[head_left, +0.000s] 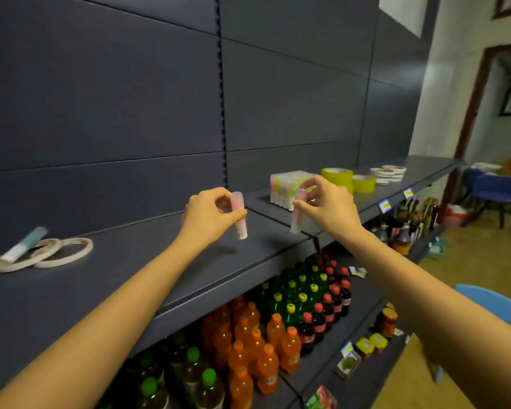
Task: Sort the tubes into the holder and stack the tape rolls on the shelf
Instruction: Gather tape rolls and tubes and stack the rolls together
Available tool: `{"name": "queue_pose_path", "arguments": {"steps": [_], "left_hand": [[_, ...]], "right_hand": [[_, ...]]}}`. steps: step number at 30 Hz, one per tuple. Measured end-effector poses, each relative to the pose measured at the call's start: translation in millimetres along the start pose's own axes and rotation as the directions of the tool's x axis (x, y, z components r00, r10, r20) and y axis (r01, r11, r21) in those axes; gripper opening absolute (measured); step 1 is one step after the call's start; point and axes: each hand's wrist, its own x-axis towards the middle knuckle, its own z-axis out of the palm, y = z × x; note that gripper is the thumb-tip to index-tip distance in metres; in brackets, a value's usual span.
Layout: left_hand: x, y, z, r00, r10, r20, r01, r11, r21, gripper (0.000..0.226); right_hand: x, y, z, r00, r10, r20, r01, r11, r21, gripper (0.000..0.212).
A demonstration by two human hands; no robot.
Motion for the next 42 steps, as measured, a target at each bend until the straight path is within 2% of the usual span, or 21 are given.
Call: {"name": "queue_pose_path", "arguments": {"steps": [12,20,24,37,42], "left_hand": [[53,41,116,1.000,-0.002,-0.002,0.002,0.999,0.049,0.010],[109,39,166,0.997,0.062,-0.041,-0.057,0.992,0.114,0.009],[136,35,185,0.996,0.069,-0.058,-0.057,0.979,0.195,0.019],[174,29,220,0.993,0.083,-0.081,-0.041,0.902,0.429,0.014],[172,27,231,0.972,0.209,-0.107,-0.102,0.784,0.612,0.014]], "right_hand": [[39,114,-42,0.996,-0.071,-0.047,0.072,0.997,0.019,0.026],[84,158,-26,0.993,-0.103,-0.050,0.108,0.989,0.102,0.024],[113,174,-6,0.986,-0.154,-0.060,0.162,0.974,0.161,0.025],[186,198,45,0.943,-0.330,0.033,0.312,0.917,0.250,0.031],[199,202,58,0.929,-0.367,0.053,0.335,0.891,0.306,0.031]]}}
